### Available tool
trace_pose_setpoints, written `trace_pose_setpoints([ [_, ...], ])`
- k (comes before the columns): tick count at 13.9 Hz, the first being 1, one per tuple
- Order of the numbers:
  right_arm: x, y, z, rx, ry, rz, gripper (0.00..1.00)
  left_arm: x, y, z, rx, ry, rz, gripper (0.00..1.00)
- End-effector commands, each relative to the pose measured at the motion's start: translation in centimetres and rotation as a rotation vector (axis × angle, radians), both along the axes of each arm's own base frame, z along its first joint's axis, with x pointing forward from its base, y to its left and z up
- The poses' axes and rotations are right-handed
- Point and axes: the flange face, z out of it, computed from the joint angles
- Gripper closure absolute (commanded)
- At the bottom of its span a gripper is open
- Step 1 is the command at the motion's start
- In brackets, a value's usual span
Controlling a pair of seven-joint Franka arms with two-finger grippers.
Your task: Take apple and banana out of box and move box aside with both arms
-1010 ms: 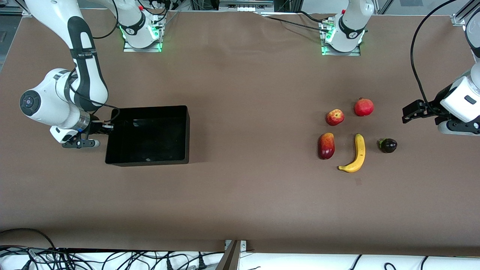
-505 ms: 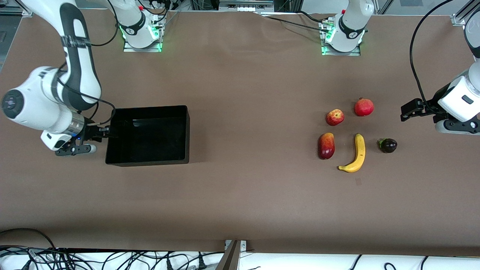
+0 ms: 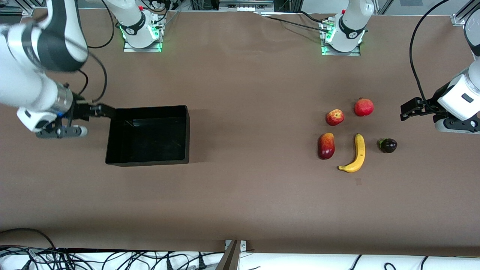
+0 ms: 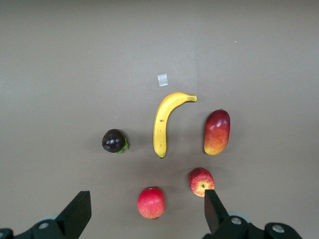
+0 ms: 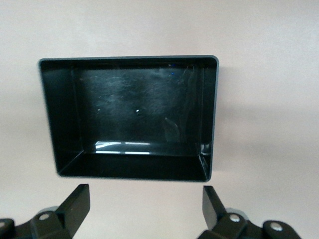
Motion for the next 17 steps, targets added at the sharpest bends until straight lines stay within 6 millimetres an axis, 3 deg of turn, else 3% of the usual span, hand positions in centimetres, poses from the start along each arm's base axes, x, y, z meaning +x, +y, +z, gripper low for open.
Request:
trace_pose_setpoints([
  [1, -1.2, -0.3, 4.6, 0.001, -0.038, 0.013, 0.00, -0.6, 0.2, 0.5, 0.025, 0.001, -0.007, 0.00],
  [3, -0.6, -0.8, 6.1, -0.015, -0.047, 0.013, 0.00, -0.6, 0.9, 0.3, 0.023, 0.004, -0.004, 0.00],
  [7, -0.5, -1.4, 6.1, -0.022, -0.026, 0.009, 0.00, -1.0, 0.8, 0.2, 0.023, 0.021, -0.005, 0.00],
  [13, -3.9, -3.0, 8.8, -0.019, -0.021, -0.005, 0.00, -0.9, 0.8, 0.2, 0.023, 0.020, -0.003, 0.00],
  [17, -3.8, -3.0, 9.3, -0.041, -0.036, 0.004, 0.00, -0.9, 0.8, 0.1, 0.023, 0.023, -0.002, 0.00],
])
